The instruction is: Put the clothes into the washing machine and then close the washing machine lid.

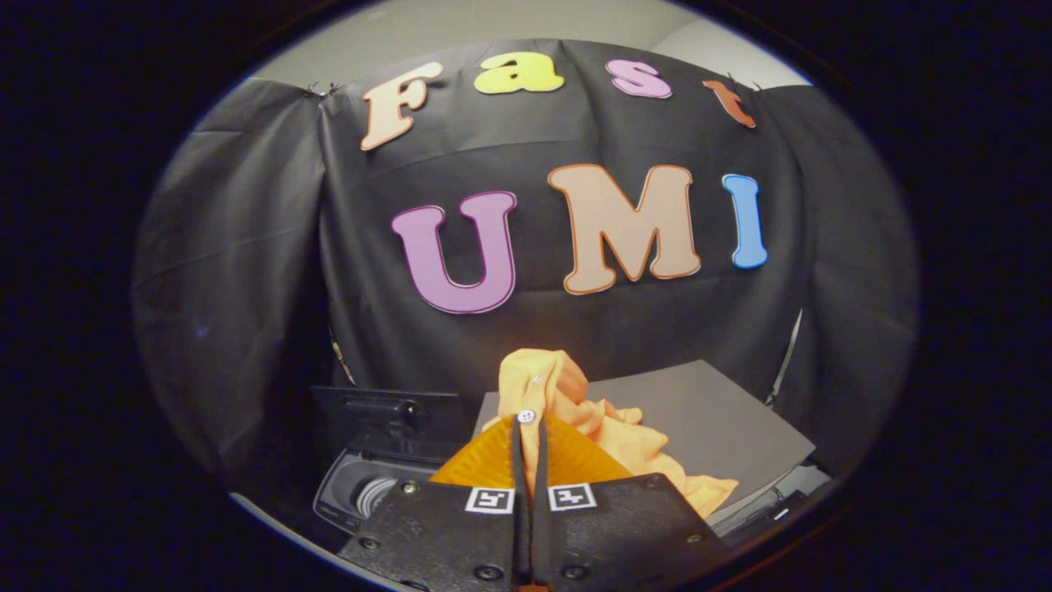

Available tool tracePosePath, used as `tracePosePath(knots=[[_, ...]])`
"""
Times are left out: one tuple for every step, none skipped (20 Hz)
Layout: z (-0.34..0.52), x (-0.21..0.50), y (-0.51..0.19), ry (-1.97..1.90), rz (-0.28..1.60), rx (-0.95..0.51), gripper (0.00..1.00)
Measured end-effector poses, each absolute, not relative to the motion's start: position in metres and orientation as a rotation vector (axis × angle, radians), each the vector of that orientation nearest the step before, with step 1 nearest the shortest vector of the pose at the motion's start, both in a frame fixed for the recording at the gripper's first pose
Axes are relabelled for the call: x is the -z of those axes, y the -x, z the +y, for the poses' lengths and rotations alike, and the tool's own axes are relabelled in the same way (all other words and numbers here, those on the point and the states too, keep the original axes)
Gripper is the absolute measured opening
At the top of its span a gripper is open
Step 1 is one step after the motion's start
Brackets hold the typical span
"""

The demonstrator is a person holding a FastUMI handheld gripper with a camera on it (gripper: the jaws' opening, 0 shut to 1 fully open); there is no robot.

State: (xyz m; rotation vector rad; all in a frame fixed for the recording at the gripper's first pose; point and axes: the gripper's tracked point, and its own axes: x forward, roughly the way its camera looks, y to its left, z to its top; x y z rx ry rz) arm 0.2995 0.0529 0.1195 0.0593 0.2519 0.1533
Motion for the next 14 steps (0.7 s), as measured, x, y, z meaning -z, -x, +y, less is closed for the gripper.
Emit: tracePosePath(knots=[[0.062,-0.124,-0.297,-0.058,0.242,-0.164,0.01],[0.073,-0.128,-0.295,-0.048,0.233,-0.178,0.01],[0.081,-0.129,-0.293,-0.038,0.228,-0.193,0.01],[0.092,-0.131,-0.292,-0.035,0.223,-0.209,0.01],[0.102,-0.131,-0.292,-0.037,0.221,-0.222,0.01],[0.113,-0.13,-0.294,-0.041,0.226,-0.236,0.01],[0.124,-0.127,-0.295,-0.047,0.229,-0.252,0.01],[0.136,-0.124,-0.297,-0.055,0.234,-0.27,0.01],[0.147,-0.121,-0.3,-0.06,0.238,-0.285,0.01],[0.157,-0.116,-0.302,-0.069,0.243,-0.301,0.01],[0.166,-0.112,-0.306,-0.079,0.251,-0.31,0.01],[0.175,-0.108,-0.309,-0.087,0.256,-0.316,0.01],[0.184,-0.103,-0.313,-0.096,0.261,-0.324,0.01],[0.193,-0.1,-0.316,-0.103,0.265,-0.332,0.01]])
